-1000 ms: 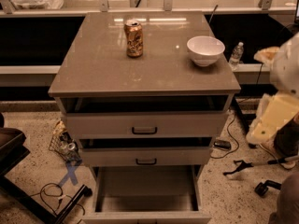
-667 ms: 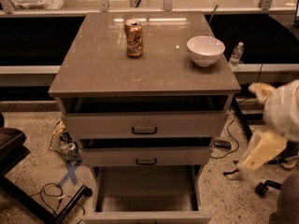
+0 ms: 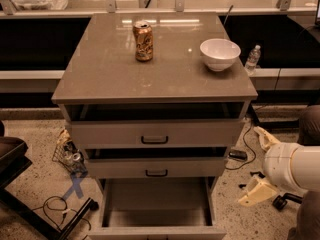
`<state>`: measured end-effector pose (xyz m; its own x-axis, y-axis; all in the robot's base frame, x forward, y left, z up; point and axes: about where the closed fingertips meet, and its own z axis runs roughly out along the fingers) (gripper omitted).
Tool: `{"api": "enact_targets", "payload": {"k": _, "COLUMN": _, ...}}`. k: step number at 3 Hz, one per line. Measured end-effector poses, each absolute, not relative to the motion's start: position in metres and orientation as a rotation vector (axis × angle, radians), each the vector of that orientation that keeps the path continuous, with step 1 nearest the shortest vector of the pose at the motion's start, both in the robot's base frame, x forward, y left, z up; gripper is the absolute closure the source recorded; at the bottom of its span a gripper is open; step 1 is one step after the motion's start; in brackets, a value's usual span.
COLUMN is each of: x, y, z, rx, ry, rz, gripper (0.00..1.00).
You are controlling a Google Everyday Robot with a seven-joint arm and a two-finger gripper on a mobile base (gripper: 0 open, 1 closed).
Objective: Close bottom drawer
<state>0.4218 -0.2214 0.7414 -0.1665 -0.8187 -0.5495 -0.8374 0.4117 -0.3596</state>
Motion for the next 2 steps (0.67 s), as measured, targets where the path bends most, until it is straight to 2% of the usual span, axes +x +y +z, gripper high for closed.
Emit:
{"api": "enact_targets", "payload": {"k": 1, "x": 0.418, "y": -0.217, "z": 0.735, "rx": -1.415, "ry": 1.976, "rz": 0.029, "gripper": 0.00}}
{"api": "enact_targets", "payload": {"k": 2, "x": 0.382, "y": -0.205, "z": 0.669, "rx": -1.388, "ry": 2.001, "rz": 0.104, "gripper": 0.00}}
